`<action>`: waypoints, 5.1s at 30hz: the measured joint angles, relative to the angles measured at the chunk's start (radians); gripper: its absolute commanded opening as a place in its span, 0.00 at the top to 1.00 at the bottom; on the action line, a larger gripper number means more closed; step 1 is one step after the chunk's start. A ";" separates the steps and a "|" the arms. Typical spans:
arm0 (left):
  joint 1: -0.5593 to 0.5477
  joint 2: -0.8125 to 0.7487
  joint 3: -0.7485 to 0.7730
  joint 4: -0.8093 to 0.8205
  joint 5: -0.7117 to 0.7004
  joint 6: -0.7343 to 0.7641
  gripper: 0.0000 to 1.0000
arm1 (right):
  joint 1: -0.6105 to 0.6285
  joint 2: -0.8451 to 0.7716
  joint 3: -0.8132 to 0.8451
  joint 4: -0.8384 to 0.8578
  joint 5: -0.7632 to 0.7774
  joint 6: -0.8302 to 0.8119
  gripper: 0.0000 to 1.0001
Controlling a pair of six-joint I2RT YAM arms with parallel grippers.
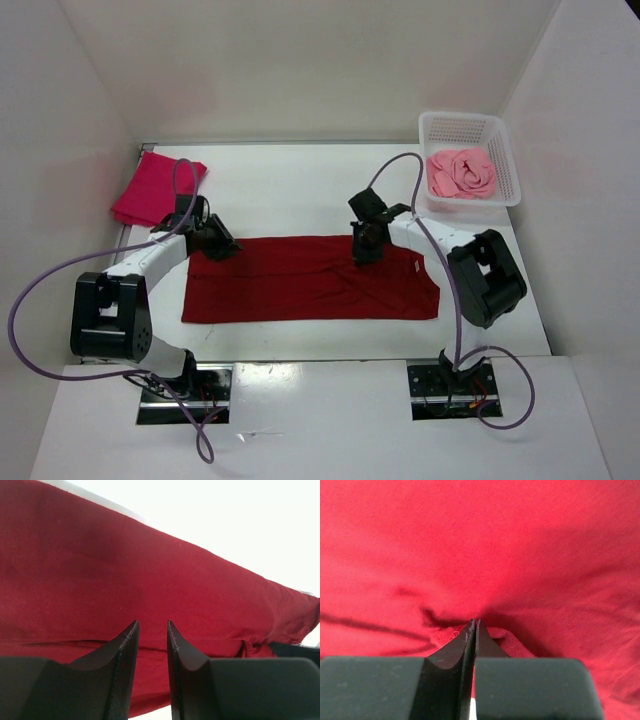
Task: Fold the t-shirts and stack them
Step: Fold the other side of the tshirt into a rectangle, then rotate the tshirt 90 degrees
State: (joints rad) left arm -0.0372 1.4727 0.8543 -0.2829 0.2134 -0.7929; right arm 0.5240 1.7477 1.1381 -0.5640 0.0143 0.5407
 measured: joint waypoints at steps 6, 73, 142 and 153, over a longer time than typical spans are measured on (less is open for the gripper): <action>0.000 0.000 0.000 0.008 0.001 0.000 0.65 | 0.060 -0.080 -0.053 -0.039 -0.119 0.011 0.99; 0.172 0.029 -0.019 -0.047 0.146 0.035 0.66 | -0.196 1.136 1.875 -0.218 -0.179 0.031 1.00; -0.003 -0.087 0.085 -0.159 0.042 0.161 0.60 | 0.139 0.159 -0.113 0.495 -0.401 0.321 0.98; -0.254 -0.002 0.037 -0.166 0.101 0.135 0.42 | -0.171 -0.150 -0.292 0.241 -0.381 0.080 0.36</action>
State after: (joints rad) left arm -0.2909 1.4712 0.8909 -0.4484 0.3141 -0.6579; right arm 0.3527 1.5982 0.8459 -0.3225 -0.3664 0.6205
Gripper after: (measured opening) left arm 0.551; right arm 0.642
